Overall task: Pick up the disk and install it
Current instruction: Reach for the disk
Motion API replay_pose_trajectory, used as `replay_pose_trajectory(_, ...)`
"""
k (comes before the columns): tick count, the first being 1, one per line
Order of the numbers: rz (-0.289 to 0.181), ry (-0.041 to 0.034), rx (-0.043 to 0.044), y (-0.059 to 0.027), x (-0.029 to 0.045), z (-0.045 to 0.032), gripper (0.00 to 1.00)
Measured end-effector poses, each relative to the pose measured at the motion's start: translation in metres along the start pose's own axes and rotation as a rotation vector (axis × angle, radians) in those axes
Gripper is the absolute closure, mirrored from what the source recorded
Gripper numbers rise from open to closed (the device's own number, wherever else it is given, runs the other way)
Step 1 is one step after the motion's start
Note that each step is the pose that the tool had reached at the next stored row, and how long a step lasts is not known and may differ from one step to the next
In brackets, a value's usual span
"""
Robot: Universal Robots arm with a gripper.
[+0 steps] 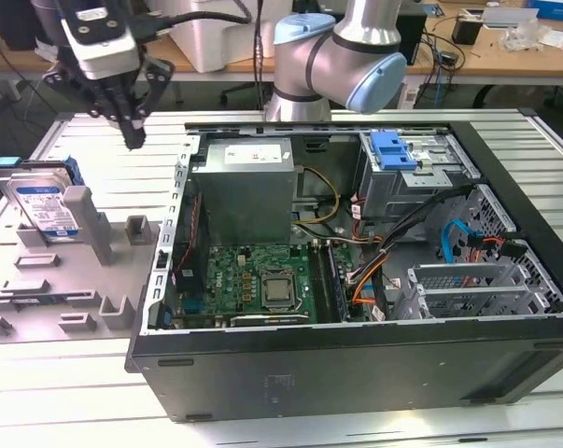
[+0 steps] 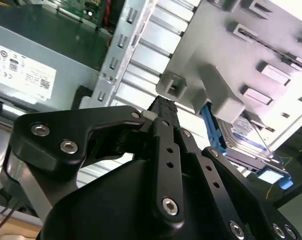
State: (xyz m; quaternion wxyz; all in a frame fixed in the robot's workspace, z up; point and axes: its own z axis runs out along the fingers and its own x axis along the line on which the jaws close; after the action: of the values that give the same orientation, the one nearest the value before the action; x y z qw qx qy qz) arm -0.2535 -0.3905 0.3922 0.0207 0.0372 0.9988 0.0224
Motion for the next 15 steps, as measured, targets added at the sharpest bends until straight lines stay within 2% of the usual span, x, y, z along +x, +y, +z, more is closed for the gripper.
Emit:
replay_pose_trajectory(1, 0.0, -0.001, 0.0, -0.0002, 0.0074, -0.0003, 0.89)
replay_pose_trajectory(8, 0.0, -0.0058, -0.0003, -0.0011, 0.0368, -0.0011, 0.89)
replay_pose_trajectory(11, 0.0, -0.0079, -0.0005, -0.0015, 0.0532, -0.0016, 0.89)
replay_pose_trajectory(15, 0.0, -0.0095, -0.0007, -0.0018, 0.0669, -0.002, 0.89)
